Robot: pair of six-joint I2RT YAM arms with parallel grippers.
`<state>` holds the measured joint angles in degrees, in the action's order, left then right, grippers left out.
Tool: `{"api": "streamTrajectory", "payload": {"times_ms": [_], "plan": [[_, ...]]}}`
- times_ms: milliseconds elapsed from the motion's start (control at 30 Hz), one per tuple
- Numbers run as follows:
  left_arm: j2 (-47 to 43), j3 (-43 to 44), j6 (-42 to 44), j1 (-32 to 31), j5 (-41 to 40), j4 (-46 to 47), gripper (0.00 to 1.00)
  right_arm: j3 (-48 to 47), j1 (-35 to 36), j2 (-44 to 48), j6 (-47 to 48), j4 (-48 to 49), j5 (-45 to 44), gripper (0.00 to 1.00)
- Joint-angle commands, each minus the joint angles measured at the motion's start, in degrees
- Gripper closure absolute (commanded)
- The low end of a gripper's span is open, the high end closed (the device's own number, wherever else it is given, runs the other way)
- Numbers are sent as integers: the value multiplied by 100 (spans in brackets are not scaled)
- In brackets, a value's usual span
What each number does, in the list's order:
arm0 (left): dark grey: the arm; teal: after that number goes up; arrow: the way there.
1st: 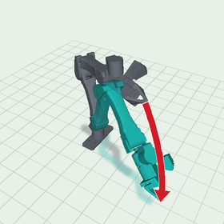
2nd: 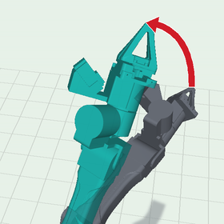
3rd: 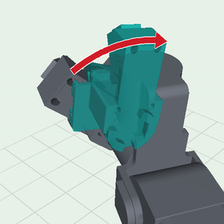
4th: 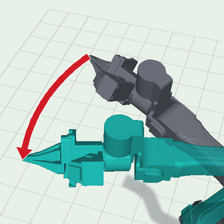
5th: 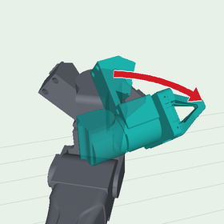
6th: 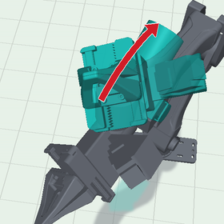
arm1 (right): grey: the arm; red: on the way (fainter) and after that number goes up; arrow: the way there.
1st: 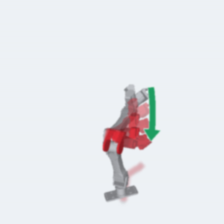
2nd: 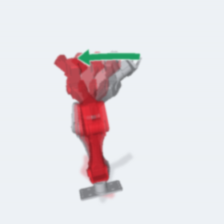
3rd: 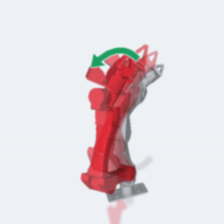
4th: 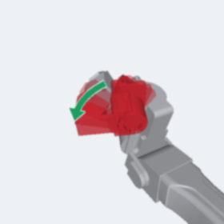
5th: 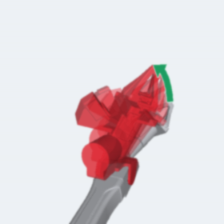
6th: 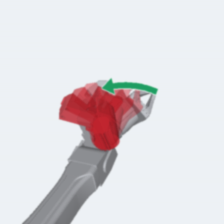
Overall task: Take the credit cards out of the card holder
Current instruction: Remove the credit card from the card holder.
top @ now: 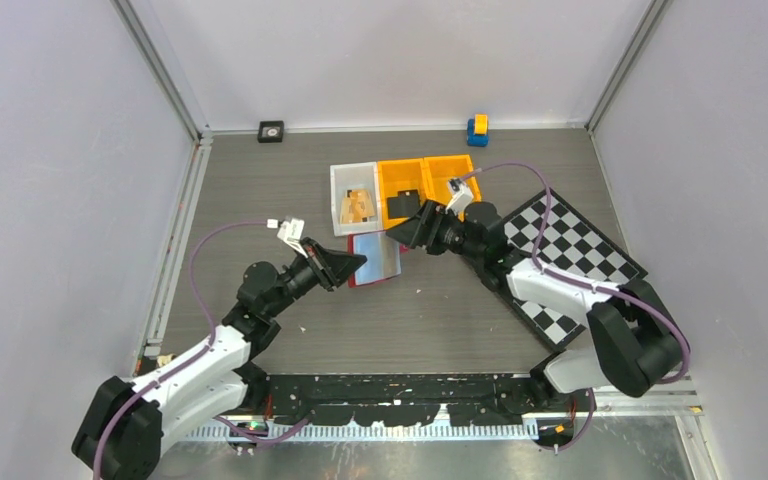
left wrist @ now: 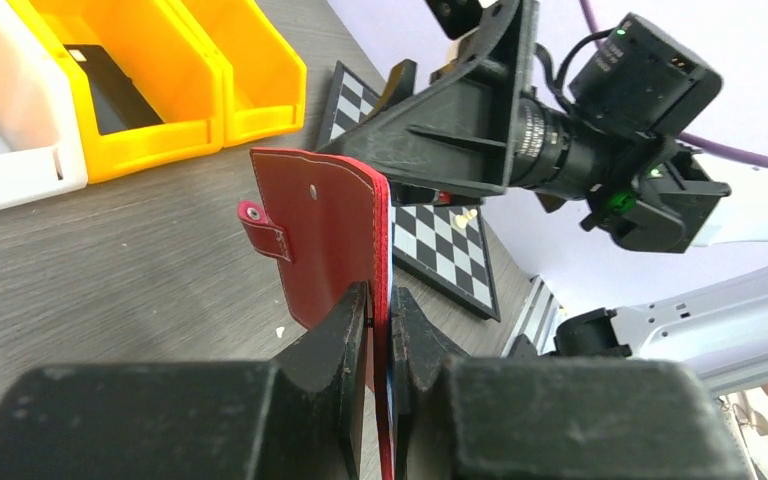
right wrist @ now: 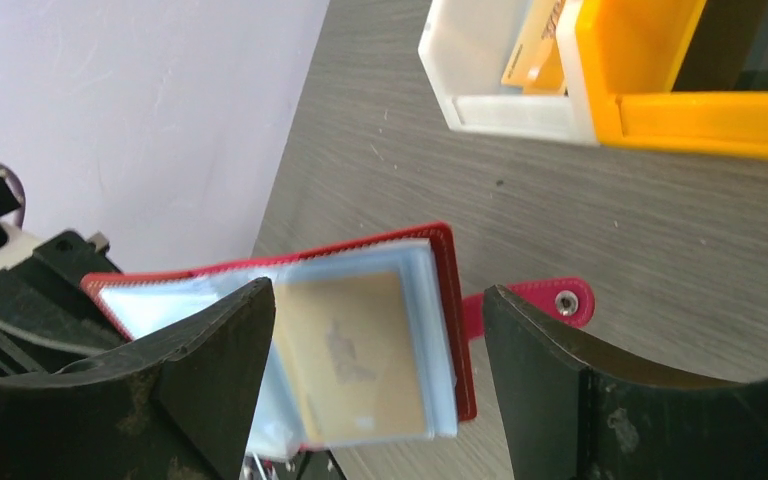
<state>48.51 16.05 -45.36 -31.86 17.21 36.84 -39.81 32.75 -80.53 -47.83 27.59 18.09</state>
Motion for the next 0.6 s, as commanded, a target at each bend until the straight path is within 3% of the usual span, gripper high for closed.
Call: {"api": "streamTrajectory", "payload": {"times_ms": [0,200,367,567], "plan": [[194,-88,291,-22,180,886,100,194,-101,661,455,-140,213,19],[591,94,87,-22,291,1124,100,404,-437,817,394,4,599,19],[747,148,-216,-22,424,1434,100,714,-1106,366,-477,1345,1490,19],[947,171,-573,-14,419,1868,100,689,-1175,-330,-942,2184,1957,13]]}}
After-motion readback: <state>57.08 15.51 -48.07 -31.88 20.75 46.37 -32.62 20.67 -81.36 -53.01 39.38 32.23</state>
